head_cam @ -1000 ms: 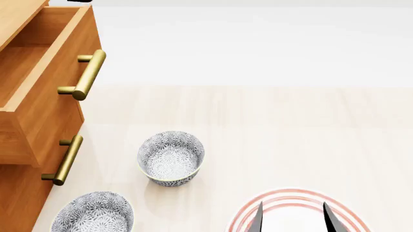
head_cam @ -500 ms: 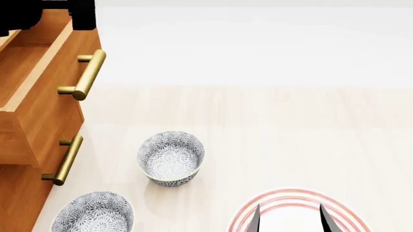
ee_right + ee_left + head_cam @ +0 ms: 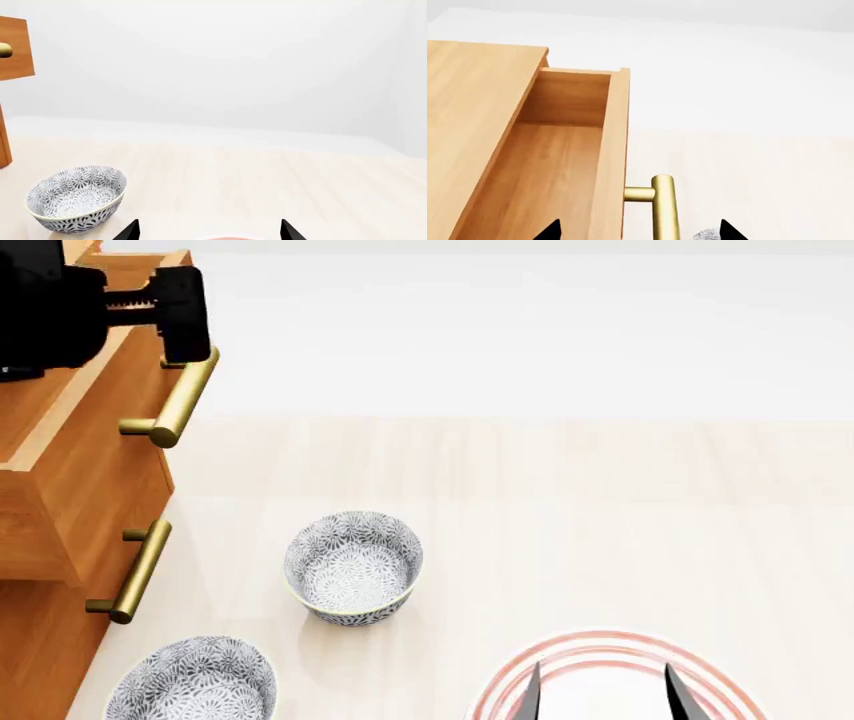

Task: Open the top drawer of the cabinet.

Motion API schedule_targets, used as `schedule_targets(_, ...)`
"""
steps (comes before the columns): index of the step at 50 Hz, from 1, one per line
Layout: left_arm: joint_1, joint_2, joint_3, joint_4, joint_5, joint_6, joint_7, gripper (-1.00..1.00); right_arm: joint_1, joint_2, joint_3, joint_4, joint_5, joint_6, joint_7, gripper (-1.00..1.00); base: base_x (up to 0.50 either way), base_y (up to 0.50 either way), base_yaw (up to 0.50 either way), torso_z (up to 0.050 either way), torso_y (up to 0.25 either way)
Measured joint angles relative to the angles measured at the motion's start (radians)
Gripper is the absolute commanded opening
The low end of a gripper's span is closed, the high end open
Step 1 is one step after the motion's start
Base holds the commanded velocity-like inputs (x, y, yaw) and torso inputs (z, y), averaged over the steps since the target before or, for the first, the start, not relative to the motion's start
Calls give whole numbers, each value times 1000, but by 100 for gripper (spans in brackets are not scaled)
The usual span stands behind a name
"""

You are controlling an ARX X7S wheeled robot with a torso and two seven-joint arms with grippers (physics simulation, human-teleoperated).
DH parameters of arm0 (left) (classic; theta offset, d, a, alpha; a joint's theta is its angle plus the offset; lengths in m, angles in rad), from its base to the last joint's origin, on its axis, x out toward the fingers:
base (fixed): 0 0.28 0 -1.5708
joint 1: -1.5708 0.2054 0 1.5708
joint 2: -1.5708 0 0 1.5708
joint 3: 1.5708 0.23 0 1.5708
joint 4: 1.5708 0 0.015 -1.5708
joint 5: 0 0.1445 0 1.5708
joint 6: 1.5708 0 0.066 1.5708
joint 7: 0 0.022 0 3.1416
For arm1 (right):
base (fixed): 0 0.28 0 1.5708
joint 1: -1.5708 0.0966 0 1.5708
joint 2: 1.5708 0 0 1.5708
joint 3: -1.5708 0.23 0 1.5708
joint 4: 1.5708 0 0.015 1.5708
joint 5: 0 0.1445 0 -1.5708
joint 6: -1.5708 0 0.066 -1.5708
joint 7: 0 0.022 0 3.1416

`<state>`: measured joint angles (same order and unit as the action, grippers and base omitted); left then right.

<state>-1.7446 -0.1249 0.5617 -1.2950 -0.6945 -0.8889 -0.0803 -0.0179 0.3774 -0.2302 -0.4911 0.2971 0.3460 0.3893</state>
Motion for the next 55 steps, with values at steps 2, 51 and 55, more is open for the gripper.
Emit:
schedule_targets(2, 10, -1, -14, -2, 6, 1, 2, 100, -1, 0, 0, 1, 1, -3, 0, 100, 0, 0, 0, 0, 0)
schedule_targets(51, 84, 72, -369, 22, 345, -26, 89, 100, 0, 4, -10, 19, 11, -20, 6, 100, 0, 0, 0, 0, 0)
schedule_targets(55, 99, 86, -370, 55, 344, -44, 87, 100, -2, 5, -10, 19, 13, -21, 6, 100, 0, 0, 0, 0, 0)
